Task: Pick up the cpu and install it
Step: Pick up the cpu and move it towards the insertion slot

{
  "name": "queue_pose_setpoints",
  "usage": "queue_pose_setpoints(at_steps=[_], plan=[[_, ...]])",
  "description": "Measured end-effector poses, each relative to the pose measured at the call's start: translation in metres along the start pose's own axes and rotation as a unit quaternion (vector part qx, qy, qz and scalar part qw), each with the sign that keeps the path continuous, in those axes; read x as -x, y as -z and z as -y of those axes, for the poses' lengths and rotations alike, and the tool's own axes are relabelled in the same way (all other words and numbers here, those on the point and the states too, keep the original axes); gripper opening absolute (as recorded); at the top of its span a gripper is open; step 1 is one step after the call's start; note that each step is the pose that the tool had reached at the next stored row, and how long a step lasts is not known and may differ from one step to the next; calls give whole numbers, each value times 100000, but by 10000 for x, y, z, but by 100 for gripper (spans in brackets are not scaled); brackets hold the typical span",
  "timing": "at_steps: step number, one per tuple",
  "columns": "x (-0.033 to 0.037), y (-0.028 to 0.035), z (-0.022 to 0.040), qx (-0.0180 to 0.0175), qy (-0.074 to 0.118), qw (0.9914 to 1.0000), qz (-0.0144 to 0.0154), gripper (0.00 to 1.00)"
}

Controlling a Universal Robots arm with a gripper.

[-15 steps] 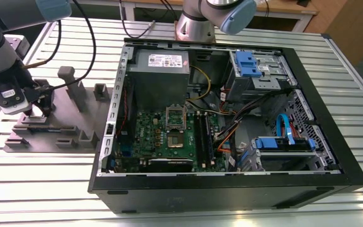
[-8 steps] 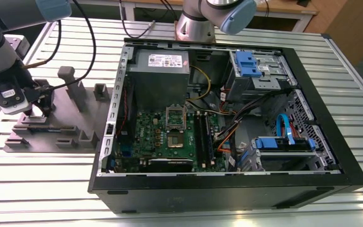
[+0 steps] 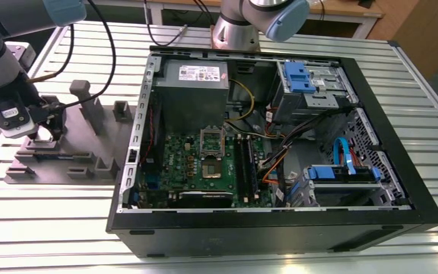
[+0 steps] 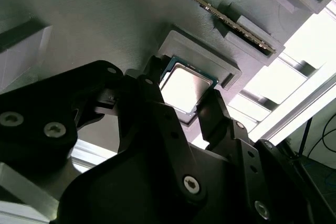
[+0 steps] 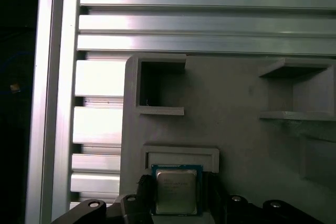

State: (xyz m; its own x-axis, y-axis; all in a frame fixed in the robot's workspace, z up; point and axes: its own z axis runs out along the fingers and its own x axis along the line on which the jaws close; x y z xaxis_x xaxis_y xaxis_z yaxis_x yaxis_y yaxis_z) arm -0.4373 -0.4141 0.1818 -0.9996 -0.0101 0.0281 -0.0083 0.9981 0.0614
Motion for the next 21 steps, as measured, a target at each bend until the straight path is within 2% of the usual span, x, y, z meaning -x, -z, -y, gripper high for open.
queue_pose_setpoints(at_steps=[21], plan=[[-15,13,-2,3,3,100000,5,55]])
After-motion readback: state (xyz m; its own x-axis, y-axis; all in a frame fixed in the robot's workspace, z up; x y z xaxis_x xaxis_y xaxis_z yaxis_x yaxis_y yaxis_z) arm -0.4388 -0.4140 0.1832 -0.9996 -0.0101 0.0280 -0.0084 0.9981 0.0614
